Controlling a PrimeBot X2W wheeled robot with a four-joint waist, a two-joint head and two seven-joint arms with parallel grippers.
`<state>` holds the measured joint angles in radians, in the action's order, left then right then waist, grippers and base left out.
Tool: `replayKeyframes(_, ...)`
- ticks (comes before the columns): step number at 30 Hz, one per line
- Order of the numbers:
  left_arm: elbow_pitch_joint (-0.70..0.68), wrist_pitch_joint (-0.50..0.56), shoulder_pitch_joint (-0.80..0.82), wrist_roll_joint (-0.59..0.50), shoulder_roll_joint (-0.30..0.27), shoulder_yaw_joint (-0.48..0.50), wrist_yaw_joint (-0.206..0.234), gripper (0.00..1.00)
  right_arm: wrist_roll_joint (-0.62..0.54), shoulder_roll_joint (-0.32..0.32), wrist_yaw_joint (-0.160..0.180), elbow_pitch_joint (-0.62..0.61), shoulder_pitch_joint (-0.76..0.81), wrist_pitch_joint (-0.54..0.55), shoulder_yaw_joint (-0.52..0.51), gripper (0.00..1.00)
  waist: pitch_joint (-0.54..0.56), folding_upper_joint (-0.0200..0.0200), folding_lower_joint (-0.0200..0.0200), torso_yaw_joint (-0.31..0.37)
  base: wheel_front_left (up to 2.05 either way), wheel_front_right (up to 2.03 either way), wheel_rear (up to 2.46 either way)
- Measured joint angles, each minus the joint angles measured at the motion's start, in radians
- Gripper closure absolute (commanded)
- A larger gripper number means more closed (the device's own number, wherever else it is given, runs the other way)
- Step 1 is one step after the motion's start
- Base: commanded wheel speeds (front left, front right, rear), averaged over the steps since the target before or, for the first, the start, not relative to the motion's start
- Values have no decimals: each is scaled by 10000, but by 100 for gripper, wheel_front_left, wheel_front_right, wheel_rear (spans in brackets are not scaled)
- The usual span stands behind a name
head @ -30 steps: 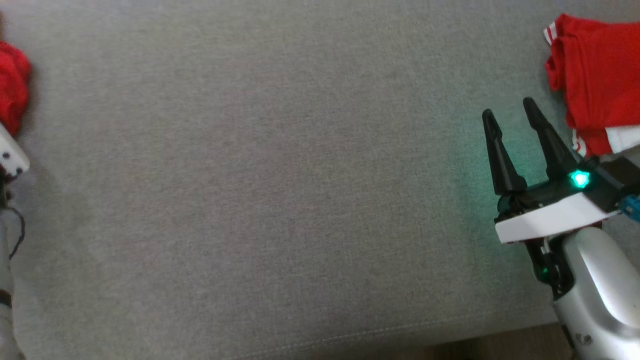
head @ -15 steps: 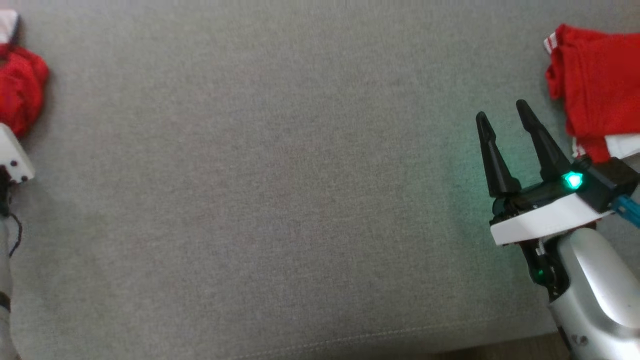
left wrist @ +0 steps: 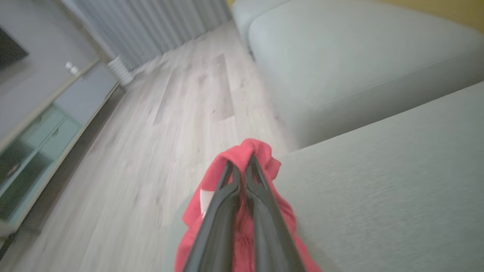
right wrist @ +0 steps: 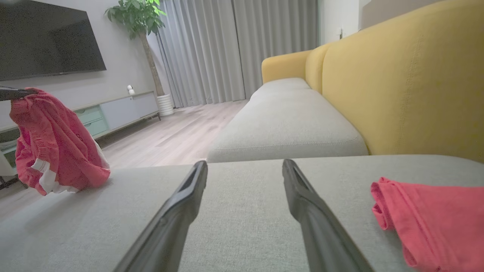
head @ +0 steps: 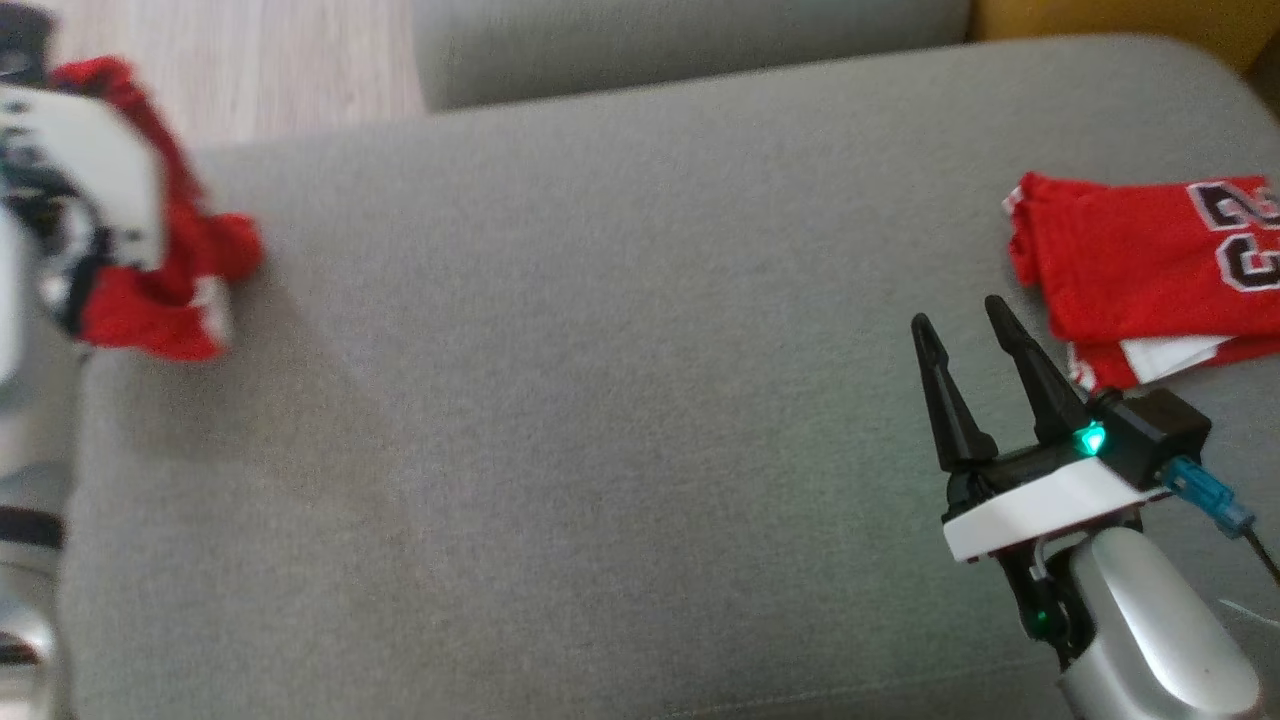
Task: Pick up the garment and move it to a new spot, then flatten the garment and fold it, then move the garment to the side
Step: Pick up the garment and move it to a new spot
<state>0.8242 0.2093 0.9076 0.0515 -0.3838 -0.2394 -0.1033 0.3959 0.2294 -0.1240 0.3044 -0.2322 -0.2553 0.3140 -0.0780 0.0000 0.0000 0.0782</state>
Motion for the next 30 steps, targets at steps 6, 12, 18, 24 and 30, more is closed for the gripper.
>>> replayKeyframes(6,-2000,-54,0,274,886,-1344,-230,100,-105,-48,0,29,35,0,-151,0,567,0,0,380,0,0,0)
replayKeyframes(12,-4029,-73,-53,1225,1361,-2815,-291,100,-184,-58,0,27,288,0,-401,0,642,0,0,661,0,0,0)
replayKeyframes(18,-5091,-416,-1662,2167,1093,-4562,-291,100,-186,-61,0,21,395,0,-437,0,455,0,0,825,0,0,0)
replayKeyframes(24,-3883,-1141,-3706,2393,270,-5584,-290,100,-174,-54,0,23,387,0,-414,0,253,0,0,941,0,0,0)
replayKeyframes(30,-3053,-1804,-3907,3108,324,-5177,-265,0,-157,15,0,111,383,0,-408,0,286,0,0,879,0,0,0)
